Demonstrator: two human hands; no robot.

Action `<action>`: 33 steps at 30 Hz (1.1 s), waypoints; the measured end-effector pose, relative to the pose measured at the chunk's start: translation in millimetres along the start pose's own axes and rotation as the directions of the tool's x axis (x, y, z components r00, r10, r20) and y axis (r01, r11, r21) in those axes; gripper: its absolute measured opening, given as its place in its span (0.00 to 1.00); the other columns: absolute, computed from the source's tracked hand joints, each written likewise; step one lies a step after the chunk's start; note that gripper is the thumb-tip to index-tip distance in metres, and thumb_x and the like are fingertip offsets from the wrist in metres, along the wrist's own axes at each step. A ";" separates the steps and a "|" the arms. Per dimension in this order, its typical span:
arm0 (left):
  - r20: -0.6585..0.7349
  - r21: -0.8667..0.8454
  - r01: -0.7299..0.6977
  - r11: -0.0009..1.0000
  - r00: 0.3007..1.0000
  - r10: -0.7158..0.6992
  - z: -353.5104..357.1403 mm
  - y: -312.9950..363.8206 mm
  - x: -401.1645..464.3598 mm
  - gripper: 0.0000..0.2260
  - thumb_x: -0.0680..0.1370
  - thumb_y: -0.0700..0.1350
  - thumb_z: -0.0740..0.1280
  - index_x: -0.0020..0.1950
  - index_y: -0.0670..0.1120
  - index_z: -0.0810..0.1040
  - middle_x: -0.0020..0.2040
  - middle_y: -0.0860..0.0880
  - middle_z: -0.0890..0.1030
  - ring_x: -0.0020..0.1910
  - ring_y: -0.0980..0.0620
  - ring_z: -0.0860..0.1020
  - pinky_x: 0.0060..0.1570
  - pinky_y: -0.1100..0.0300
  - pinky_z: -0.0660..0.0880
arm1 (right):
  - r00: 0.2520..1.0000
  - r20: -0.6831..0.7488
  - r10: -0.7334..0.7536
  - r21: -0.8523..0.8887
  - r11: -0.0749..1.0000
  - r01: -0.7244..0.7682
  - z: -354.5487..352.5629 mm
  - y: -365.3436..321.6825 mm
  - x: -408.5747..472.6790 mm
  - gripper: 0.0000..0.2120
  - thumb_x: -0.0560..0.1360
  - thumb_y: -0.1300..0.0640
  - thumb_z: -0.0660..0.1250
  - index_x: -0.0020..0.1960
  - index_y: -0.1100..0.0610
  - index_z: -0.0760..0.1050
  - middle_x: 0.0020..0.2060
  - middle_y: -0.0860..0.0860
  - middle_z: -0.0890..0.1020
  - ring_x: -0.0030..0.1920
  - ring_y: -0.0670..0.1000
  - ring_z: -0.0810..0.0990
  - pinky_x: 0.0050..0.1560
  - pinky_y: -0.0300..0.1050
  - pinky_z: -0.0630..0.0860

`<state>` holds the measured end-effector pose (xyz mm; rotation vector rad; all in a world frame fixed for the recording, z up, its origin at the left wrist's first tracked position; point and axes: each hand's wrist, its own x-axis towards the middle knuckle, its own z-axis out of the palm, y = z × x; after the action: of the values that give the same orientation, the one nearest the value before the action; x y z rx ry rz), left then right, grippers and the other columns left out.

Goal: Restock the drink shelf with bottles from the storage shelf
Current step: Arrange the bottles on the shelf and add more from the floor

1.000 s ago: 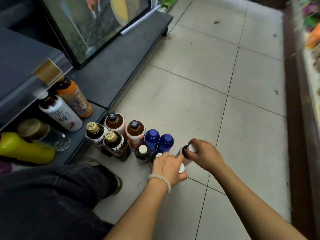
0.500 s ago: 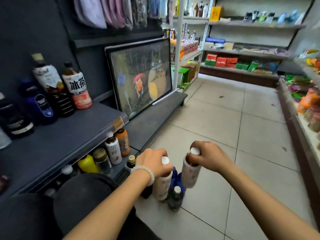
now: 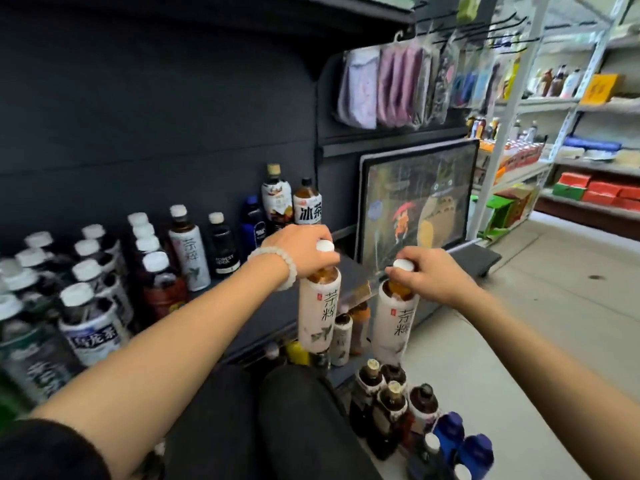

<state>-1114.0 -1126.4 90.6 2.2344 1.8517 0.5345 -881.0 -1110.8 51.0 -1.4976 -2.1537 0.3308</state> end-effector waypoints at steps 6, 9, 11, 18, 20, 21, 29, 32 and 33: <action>0.001 0.067 0.135 0.989 0.991 -0.136 -69.6 -71.3 21.1 0.03 0.72 0.54 0.67 0.43 0.57 0.77 0.47 0.52 0.79 0.49 0.49 0.77 0.49 0.54 0.75 | 0.989 0.048 -0.141 0.040 0.989 0.139 25.6 -55.6 75.2 0.08 0.74 0.49 0.67 0.40 0.52 0.75 0.35 0.47 0.78 0.40 0.50 0.77 0.39 0.44 0.71; -0.035 0.062 0.190 0.980 0.982 -0.188 -90.7 -104.0 30.7 0.02 0.71 0.53 0.67 0.43 0.58 0.77 0.47 0.53 0.79 0.48 0.50 0.77 0.48 0.56 0.75 | 0.975 0.082 -0.204 0.093 0.976 0.197 39.9 -83.7 106.8 0.08 0.74 0.49 0.66 0.37 0.47 0.74 0.34 0.44 0.78 0.39 0.47 0.77 0.36 0.37 0.68; -0.052 0.051 0.223 0.974 0.974 -0.220 -98.8 -123.5 34.8 0.03 0.71 0.52 0.67 0.44 0.57 0.78 0.47 0.53 0.80 0.48 0.50 0.77 0.49 0.56 0.76 | 0.964 0.127 -0.232 0.110 0.970 0.219 52.1 -101.4 125.3 0.08 0.74 0.48 0.66 0.41 0.52 0.76 0.37 0.47 0.80 0.42 0.49 0.78 0.38 0.39 0.70; -0.037 0.080 0.322 0.943 0.947 -0.320 -97.6 -179.3 45.0 0.04 0.70 0.54 0.66 0.44 0.59 0.77 0.47 0.54 0.79 0.47 0.50 0.77 0.48 0.55 0.76 | 0.932 0.172 -0.319 0.202 0.937 0.284 96.1 -150.7 152.4 0.10 0.74 0.48 0.67 0.42 0.54 0.76 0.40 0.48 0.80 0.44 0.49 0.77 0.46 0.45 0.73; -0.020 0.085 0.343 0.935 0.939 -0.343 -94.3 -192.9 48.6 0.04 0.69 0.56 0.65 0.42 0.60 0.77 0.47 0.53 0.79 0.47 0.49 0.77 0.50 0.52 0.77 | 0.926 0.178 -0.333 0.246 0.926 0.286 106.8 -159.2 154.0 0.10 0.74 0.48 0.67 0.42 0.55 0.76 0.39 0.48 0.80 0.42 0.48 0.77 0.45 0.44 0.73; -0.012 0.084 0.352 0.932 0.936 -0.352 -92.8 -198.5 50.3 0.04 0.69 0.56 0.65 0.42 0.60 0.77 0.47 0.53 0.79 0.47 0.49 0.77 0.50 0.52 0.77 | 0.923 0.183 -0.339 0.266 0.921 0.286 112.5 -162.8 155.0 0.10 0.74 0.48 0.67 0.42 0.54 0.76 0.38 0.48 0.80 0.41 0.48 0.77 0.44 0.44 0.73; 0.028 0.116 0.348 0.930 0.935 -0.353 -82.5 -231.0 59.7 0.01 0.71 0.56 0.66 0.41 0.62 0.76 0.48 0.53 0.77 0.48 0.51 0.76 0.47 0.55 0.74 | 0.907 0.247 -0.340 0.329 0.910 0.252 152.4 -183.1 155.8 0.12 0.72 0.45 0.66 0.42 0.54 0.76 0.37 0.50 0.81 0.40 0.49 0.80 0.43 0.49 0.78; 0.054 0.095 0.353 0.931 0.932 -0.359 -77.7 -239.9 61.8 0.01 0.70 0.56 0.66 0.40 0.62 0.76 0.45 0.52 0.77 0.47 0.50 0.77 0.51 0.49 0.76 | 0.914 0.229 -0.335 0.349 0.905 0.244 159.5 -188.5 156.4 0.12 0.71 0.45 0.67 0.40 0.54 0.76 0.36 0.50 0.81 0.39 0.49 0.79 0.41 0.49 0.76; 0.061 0.097 0.352 0.931 0.931 -0.359 -76.4 -242.2 62.6 0.01 0.70 0.56 0.66 0.41 0.62 0.76 0.45 0.53 0.77 0.47 0.50 0.77 0.51 0.49 0.76 | 0.913 0.231 -0.337 0.349 0.905 0.245 161.1 -190.2 157.0 0.12 0.71 0.45 0.67 0.40 0.54 0.75 0.36 0.51 0.81 0.39 0.50 0.79 0.41 0.49 0.76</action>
<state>-1353.9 -1022.8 80.9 1.8657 2.2036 0.3044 -1161.9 -1022.5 42.2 -0.9757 -2.3707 0.7816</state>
